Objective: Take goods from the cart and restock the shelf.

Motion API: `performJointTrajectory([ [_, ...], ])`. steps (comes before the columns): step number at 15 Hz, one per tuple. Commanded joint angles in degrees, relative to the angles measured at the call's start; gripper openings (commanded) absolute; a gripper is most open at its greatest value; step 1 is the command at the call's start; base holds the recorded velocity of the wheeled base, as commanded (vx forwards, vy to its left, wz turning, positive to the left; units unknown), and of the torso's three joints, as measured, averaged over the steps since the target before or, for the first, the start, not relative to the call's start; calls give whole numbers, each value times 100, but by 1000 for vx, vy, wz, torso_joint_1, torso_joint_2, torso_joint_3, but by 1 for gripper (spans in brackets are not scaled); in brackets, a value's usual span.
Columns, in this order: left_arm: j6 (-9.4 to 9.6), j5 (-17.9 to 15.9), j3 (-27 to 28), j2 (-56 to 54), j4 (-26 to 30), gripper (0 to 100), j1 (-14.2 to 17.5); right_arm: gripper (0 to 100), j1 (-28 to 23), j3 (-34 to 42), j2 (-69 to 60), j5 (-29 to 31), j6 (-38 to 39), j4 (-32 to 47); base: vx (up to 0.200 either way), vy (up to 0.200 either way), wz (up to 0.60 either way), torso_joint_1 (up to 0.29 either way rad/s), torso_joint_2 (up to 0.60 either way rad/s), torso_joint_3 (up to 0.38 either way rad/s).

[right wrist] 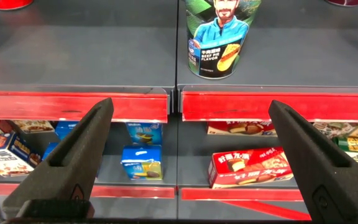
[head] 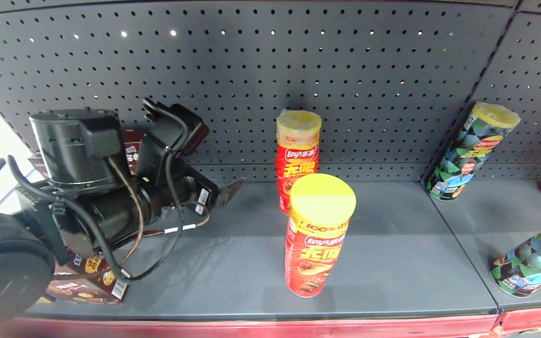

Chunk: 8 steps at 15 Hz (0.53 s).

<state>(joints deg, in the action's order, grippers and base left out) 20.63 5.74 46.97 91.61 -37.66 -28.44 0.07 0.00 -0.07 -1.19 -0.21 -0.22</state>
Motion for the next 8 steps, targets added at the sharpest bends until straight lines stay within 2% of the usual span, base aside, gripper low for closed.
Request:
performJointTrajectory([
  [1,-6,6,-303,-205,-110,100,32,100,1,0,7,14,21,-4,0,0,0,0,0,0],
  [2,-6,6,-426,-275,-137,100,32,100,1,0,7,119,293,-40,0,0,0,0,0,0],
  [4,-24,-3,-487,-319,-137,100,23,100,1,0,7,163,320,-48,0,0,0,0,0,0],
  [6,-138,-20,-505,-407,-102,100,5,100,1,-79,7,269,381,-145,0,0,0,0,0,0],
  [7,-173,-20,-601,-469,-102,100,5,100,-34,-1055,491,436,478,-277,0,0,0,0,0,0],
  [8,-173,-20,-698,-495,-137,100,32,100,28,-1951,1765,515,592,-207,0,0,0,0,0,0],
])
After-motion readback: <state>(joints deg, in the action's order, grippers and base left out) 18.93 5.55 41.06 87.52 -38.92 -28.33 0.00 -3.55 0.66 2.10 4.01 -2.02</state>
